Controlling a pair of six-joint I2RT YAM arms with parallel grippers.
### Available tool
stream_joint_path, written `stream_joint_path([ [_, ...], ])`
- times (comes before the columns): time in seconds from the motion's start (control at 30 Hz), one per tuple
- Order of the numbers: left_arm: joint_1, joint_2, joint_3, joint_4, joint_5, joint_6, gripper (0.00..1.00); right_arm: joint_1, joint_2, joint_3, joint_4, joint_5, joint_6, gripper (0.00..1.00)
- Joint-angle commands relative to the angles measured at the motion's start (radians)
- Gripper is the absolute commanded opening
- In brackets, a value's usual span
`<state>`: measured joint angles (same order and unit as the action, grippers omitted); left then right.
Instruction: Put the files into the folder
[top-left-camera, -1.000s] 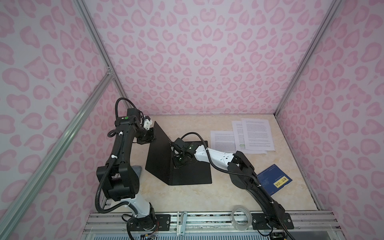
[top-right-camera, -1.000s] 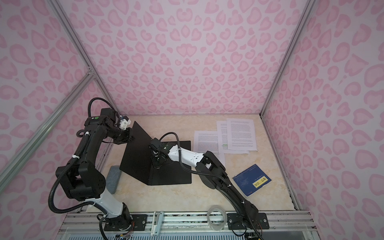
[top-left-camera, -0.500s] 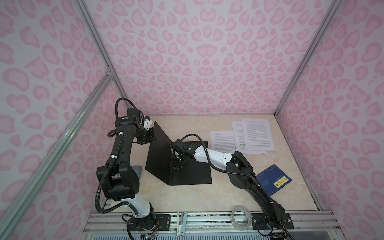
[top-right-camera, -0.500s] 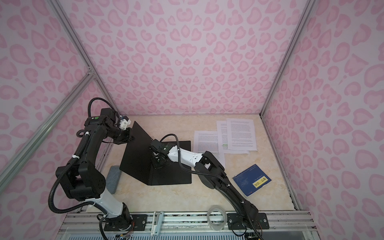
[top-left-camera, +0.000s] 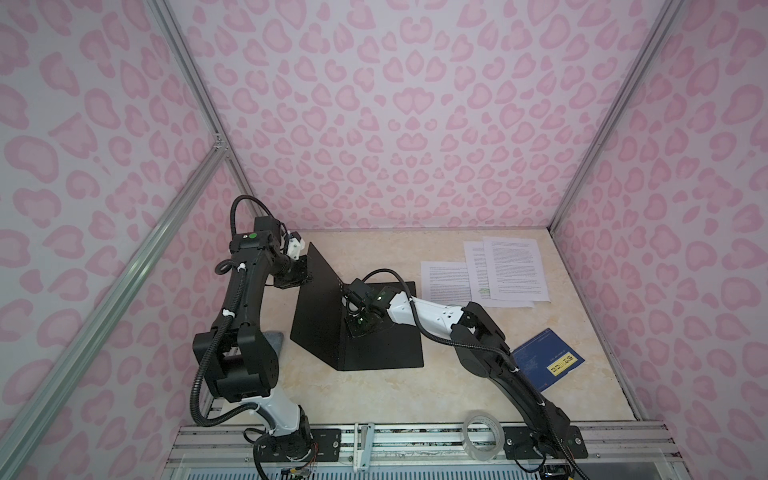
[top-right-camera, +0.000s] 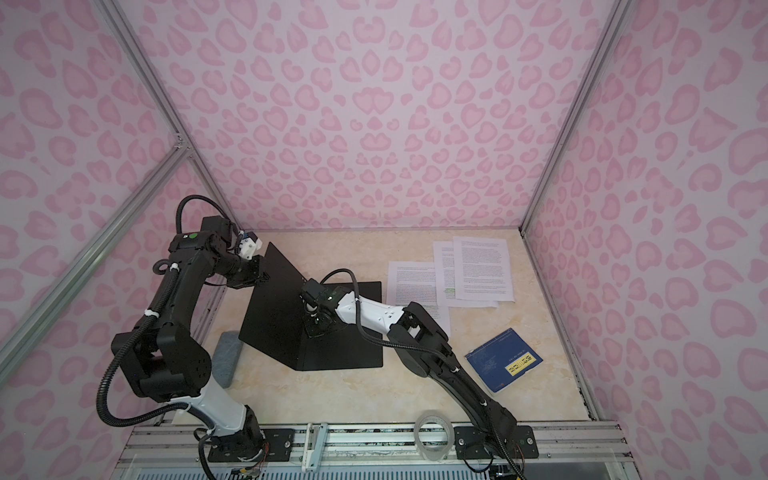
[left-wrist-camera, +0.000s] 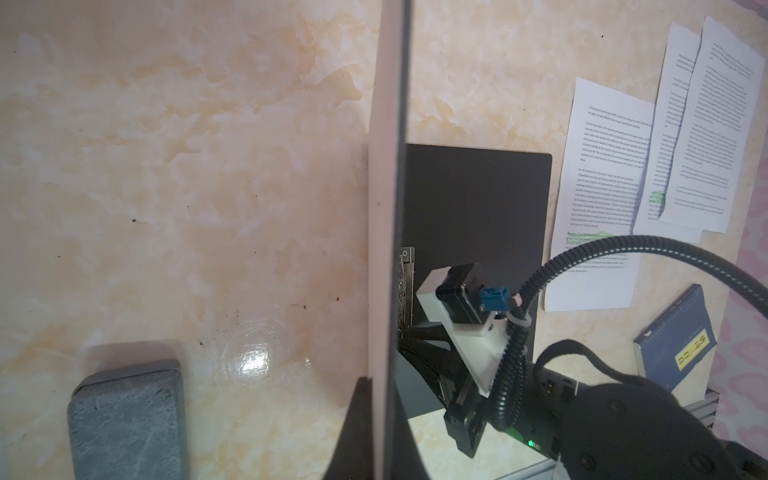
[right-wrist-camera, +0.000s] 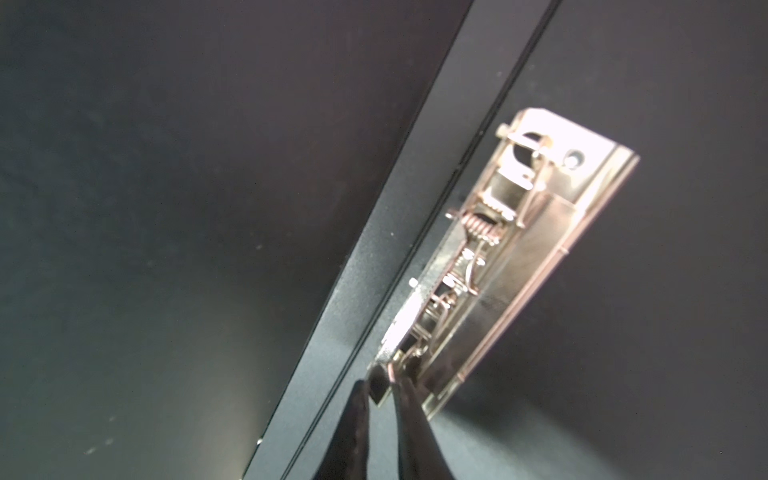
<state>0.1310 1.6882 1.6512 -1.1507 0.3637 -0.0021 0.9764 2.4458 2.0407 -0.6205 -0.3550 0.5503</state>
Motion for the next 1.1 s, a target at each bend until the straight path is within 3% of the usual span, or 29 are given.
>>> stream_joint_path([
  [0.0,0.001,-0.012,0.001,-0.023,0.022,0.004,0.03,-0.002,0.009,-0.02,0.031,-0.017,0.019,0.15],
  [0.57,0.001,-0.003,0.023,-0.038,0.029,0.016,0.03,-0.011,0.027,-0.047,0.02,-0.016,0.022,0.0],
  [1.07,0.001,-0.001,0.025,-0.044,0.021,0.027,0.03,-0.018,0.066,0.001,-0.065,0.033,-0.002,0.0],
])
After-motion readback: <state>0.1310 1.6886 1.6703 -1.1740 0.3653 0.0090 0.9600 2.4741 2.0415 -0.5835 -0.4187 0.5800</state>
